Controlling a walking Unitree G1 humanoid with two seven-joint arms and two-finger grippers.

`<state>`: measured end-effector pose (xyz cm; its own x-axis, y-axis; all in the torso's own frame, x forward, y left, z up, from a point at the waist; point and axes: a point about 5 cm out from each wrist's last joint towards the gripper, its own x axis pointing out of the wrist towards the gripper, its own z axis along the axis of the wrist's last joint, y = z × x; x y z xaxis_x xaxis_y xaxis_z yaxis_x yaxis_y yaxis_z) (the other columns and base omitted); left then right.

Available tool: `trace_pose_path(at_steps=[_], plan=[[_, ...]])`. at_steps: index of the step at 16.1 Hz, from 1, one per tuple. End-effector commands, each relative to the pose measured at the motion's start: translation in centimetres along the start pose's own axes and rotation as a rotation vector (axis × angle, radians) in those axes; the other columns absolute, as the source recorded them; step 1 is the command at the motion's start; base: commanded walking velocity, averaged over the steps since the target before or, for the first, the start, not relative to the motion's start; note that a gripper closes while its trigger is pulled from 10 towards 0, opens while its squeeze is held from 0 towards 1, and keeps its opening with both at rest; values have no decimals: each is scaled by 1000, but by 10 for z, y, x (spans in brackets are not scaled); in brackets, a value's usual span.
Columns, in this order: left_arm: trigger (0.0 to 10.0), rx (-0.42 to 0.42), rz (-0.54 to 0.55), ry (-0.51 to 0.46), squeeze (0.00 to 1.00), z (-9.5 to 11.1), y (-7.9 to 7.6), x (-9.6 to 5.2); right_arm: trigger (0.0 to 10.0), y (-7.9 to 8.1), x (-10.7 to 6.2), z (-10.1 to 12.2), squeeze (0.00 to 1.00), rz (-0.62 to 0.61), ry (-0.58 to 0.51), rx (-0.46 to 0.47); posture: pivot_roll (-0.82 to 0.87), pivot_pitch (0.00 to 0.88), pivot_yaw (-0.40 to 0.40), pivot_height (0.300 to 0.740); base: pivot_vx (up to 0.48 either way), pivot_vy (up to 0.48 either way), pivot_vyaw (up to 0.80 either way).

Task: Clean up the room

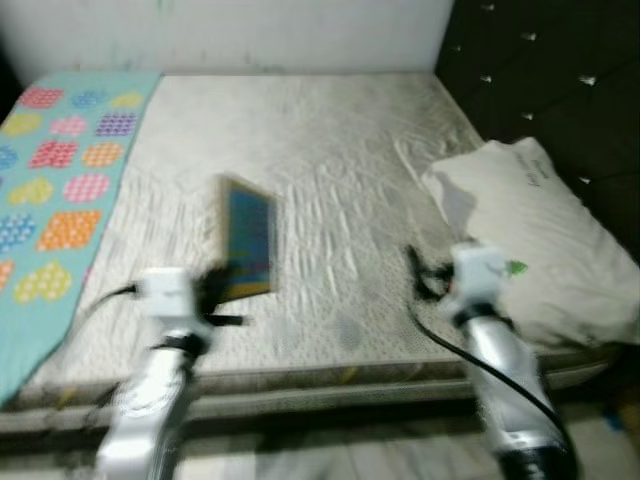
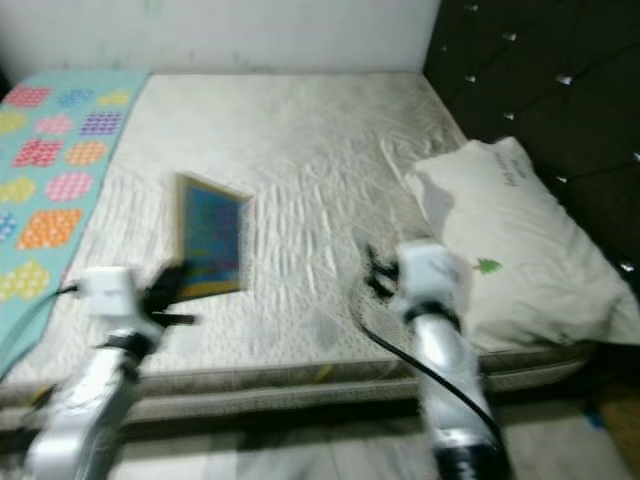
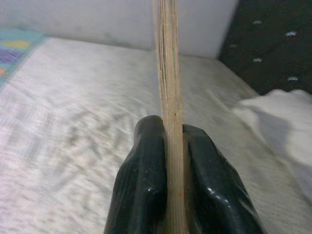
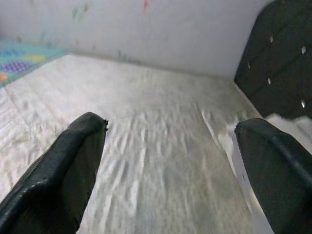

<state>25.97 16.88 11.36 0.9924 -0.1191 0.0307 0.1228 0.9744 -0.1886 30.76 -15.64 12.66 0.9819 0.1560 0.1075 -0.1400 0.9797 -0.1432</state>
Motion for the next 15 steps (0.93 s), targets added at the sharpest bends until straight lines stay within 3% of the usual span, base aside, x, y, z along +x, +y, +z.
trace_pose_path(at_steps=[1, 4, 8, 13, 15], plan=[[10000, -12, -66, -60, 0, 9, -17, 6, 10000, -17, -6, -10, 0, -51, 45, -19, -2, 72, -19, 740, 360, 0, 0], [10000, -9, -53, -71, 0, 11, -16, 7, 10000, -16, -1, -8, 0, -45, 34, -22, 0, 65, -25, 740, 358, 0, 0], [10000, 4, 25, -52, 0, 10, -10, 12, 10000, -14, 5, -6, 0, -41, 19, -25, 6, 59, -31, 740, 0, 0, 0], [10000, 7, 5, -63, 0, 11, -14, 15, 10000, -13, 8, -5, 0, -36, 6, -31, 3, 45, -28, 740, 0, 0, 0], [10000, 0, 1, -61, 0, 9, -15, 13, 10000, -13, 7, -5, 0, -34, 4, -32, 0, 46, -30, 740, 0, -313, 0]])
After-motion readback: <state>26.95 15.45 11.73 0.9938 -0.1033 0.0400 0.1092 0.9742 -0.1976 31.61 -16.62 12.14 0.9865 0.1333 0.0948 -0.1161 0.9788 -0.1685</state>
